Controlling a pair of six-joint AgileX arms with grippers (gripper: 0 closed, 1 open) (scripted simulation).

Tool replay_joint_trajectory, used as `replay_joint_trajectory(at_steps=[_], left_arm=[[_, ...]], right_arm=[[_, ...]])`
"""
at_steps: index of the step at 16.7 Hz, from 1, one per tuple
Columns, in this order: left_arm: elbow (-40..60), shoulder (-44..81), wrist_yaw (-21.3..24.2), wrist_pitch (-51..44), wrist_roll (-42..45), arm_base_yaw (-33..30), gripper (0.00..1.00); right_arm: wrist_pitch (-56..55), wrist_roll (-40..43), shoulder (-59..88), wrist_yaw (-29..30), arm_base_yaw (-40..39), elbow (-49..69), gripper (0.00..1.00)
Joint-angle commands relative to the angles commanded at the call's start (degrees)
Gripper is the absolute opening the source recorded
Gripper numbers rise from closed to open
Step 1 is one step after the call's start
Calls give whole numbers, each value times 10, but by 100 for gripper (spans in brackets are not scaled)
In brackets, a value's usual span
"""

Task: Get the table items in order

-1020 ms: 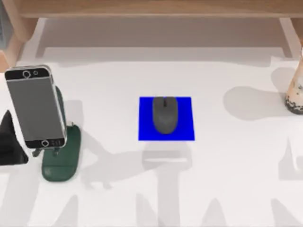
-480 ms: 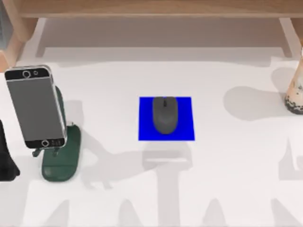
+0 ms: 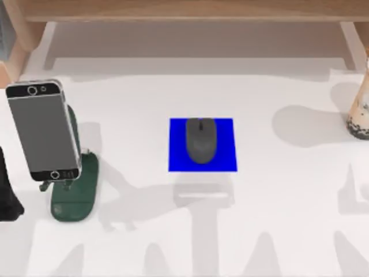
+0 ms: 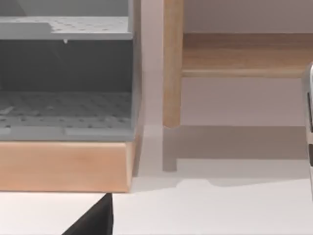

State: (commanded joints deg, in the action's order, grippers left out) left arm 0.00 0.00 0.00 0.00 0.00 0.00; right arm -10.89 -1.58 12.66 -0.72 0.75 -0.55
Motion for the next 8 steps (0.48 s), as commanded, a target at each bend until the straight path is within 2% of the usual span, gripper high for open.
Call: replay_joint_trajectory(at_steps=[8], left_arm=[[0,0,0,0,0,0,100]], right_arm=[[-316,-18,446,-1,12,33,100]])
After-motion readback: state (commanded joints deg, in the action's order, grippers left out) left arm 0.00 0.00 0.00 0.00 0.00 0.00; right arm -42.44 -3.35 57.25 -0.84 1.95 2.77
